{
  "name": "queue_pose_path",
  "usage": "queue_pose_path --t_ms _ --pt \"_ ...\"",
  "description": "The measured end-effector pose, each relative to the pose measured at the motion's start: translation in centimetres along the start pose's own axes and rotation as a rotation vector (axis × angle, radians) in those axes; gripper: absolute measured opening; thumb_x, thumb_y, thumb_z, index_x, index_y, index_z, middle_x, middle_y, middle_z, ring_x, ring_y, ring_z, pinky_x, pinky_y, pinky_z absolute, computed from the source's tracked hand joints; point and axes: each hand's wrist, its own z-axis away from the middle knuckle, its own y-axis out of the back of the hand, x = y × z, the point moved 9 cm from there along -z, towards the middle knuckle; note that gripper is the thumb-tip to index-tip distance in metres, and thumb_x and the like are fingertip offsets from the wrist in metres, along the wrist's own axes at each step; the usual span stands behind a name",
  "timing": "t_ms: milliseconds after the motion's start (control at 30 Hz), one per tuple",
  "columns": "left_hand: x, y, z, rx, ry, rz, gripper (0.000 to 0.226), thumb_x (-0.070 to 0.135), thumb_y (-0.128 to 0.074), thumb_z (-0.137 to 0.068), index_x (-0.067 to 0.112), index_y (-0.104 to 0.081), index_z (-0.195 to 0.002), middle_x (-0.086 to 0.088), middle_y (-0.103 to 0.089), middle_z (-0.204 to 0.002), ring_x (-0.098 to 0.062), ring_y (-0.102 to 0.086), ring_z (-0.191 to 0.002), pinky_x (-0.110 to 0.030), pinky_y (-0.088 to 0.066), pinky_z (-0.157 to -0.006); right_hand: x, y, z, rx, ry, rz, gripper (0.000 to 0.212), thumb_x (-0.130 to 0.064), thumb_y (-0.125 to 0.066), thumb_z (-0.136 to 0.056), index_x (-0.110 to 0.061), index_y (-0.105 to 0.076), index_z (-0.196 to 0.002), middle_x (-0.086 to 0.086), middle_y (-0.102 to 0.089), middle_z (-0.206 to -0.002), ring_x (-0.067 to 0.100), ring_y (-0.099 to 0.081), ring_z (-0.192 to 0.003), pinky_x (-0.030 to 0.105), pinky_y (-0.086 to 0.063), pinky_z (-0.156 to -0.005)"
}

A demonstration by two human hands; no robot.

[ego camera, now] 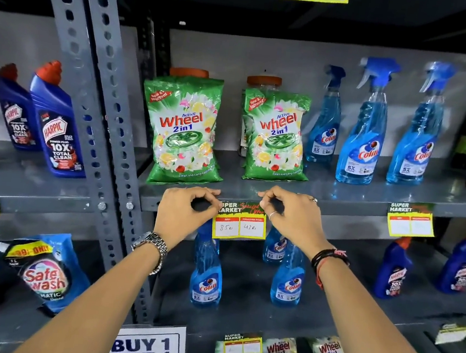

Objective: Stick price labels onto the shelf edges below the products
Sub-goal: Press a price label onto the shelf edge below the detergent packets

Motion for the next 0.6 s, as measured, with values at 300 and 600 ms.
queue_pose_path --t_ms 300,600 --pt "0.2 0.07 -0.2 0.106 0.093 -0.076 0.012 0.03 -0.076 -0.068 0.024 -0.067 -0.062 0.018 -0.074 -0.085 0.007 -0.064 -0.079 -0.033 -0.054 -0.08 -0.32 -0.35 0.29 0.133 -0.005 0.069 0.004 -0.027 -0.057 -0.083 -0.027 -0.06 -0.085 -0.009 -0.077 -0.086 0.022 -0.068 -0.074 0.037 -0.054 -0.078" --pt "0.1 0.51 -0.28 0.158 0.196 -0.078 0.043 0.058 -0.075 -0.061 0.023 -0.05 -0.064 0.016 -0.073 -0.079 0.002 -0.065 -0.075 -0.041 -0.053 -0.077 -0.56 -0.49 -0.53 0.164 -0.122 0.122 0.055 -0.078 -0.058 -0.064 -0.025 -0.056 -0.079 -0.002 -0.07 -0.067 0.029 -0.065 -0.073 0.033 -0.045 -0.061"
